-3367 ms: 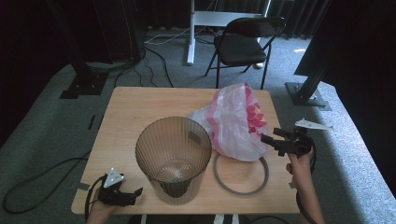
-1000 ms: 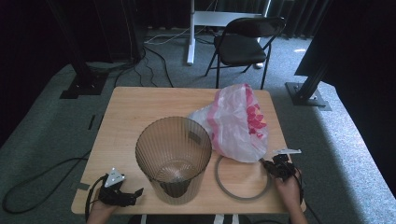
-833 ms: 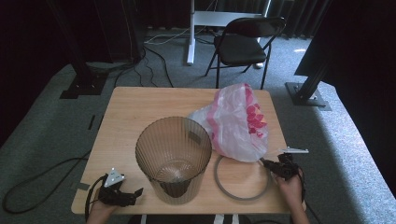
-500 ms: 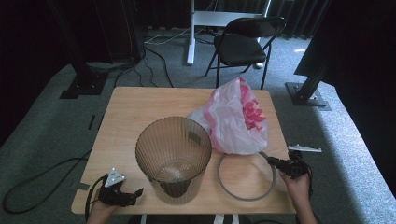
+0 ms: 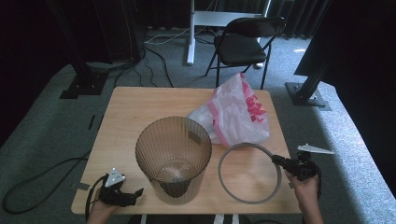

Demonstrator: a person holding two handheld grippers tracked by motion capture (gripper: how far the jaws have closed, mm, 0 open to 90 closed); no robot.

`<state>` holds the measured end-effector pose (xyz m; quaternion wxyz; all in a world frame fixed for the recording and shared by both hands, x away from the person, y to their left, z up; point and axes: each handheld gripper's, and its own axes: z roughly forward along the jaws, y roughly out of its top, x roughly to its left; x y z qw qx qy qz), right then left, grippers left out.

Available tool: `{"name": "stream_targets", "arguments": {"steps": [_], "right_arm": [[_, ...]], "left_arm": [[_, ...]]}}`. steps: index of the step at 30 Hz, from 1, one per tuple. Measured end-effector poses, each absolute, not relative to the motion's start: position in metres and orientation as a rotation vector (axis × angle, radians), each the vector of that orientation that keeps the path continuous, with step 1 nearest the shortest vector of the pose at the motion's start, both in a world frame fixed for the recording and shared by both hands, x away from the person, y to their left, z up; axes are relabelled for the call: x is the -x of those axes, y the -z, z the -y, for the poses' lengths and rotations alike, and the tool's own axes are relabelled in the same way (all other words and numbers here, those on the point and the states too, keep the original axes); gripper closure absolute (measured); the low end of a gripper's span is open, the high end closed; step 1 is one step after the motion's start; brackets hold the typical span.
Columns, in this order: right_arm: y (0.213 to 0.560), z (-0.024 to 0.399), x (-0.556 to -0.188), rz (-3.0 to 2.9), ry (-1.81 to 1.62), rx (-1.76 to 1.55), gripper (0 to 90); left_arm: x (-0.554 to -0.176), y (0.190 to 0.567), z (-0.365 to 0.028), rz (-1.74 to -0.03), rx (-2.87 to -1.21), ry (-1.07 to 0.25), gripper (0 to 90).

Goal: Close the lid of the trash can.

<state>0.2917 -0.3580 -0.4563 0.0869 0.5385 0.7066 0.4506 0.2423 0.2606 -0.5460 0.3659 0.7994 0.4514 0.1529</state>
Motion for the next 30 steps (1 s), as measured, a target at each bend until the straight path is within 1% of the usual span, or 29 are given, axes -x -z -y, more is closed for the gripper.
{"name": "stream_targets", "arguments": {"steps": [9,20,24,30], "right_arm": [[0.413,0.356,-0.285,-2.062,-1.482,-1.501,83.8],[0.337,0.351,-0.297,-1.974,-1.629,-1.308,83.8],[0.314,0.341,-0.307,-1.974,-1.677,-1.248,83.8],[0.288,0.313,-0.324,-2.012,-1.715,-1.154,83.8]], "left_arm": [[-0.243,0.546,-0.261,-1.16,-2.057,-0.391,0.0],[-0.243,0.546,-0.26,-1.158,-2.062,-0.392,0.0],[-0.243,0.547,-0.26,-1.159,-2.062,-0.392,0.0],[-0.243,0.547,-0.26,-1.16,-2.065,-0.395,0.0]]}}
